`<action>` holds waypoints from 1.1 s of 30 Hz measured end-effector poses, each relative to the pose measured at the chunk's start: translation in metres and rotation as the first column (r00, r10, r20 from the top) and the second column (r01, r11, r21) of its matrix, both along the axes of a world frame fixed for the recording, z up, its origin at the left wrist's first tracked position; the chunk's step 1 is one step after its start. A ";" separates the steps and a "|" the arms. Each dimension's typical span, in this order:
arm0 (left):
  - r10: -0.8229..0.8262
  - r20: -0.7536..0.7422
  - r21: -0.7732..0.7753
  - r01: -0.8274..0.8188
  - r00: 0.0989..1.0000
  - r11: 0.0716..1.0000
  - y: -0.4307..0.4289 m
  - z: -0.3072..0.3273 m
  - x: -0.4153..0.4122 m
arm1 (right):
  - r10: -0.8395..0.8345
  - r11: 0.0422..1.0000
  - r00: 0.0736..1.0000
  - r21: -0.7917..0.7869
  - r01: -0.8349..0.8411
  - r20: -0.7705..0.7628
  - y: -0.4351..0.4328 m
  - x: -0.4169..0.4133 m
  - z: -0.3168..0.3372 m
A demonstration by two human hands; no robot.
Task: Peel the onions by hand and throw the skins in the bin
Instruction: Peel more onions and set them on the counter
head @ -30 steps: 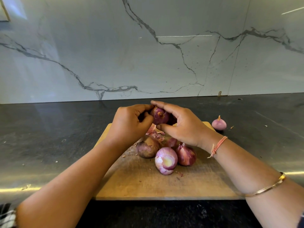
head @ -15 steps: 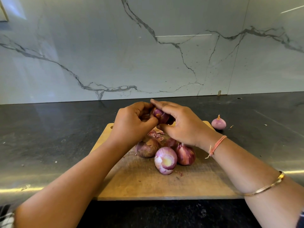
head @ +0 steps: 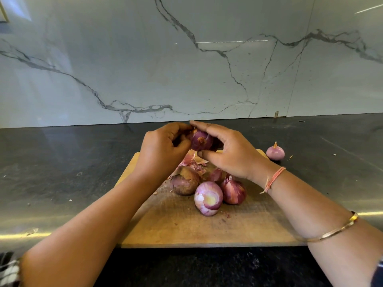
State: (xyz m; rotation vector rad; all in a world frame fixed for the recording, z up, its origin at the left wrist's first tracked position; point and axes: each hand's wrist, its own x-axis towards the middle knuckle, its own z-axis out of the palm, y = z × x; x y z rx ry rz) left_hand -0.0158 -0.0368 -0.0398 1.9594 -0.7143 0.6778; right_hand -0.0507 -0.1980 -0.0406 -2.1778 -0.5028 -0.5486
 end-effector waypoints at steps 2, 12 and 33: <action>-0.006 -0.046 -0.023 0.005 0.999 1.000 -0.001 -0.001 -0.001 | -0.019 1.000 1.000 -0.014 0.018 -0.016 0.000 0.000 0.000; -0.078 -0.087 -0.152 0.064 0.993 0.986 0.000 -0.003 0.001 | -0.084 0.996 0.996 0.031 0.085 -0.021 0.001 -0.004 0.002; 0.003 -0.005 0.110 -0.002 1.000 0.994 -0.003 0.000 -0.008 | -0.116 0.975 0.984 -0.173 0.138 0.132 0.004 -0.003 0.003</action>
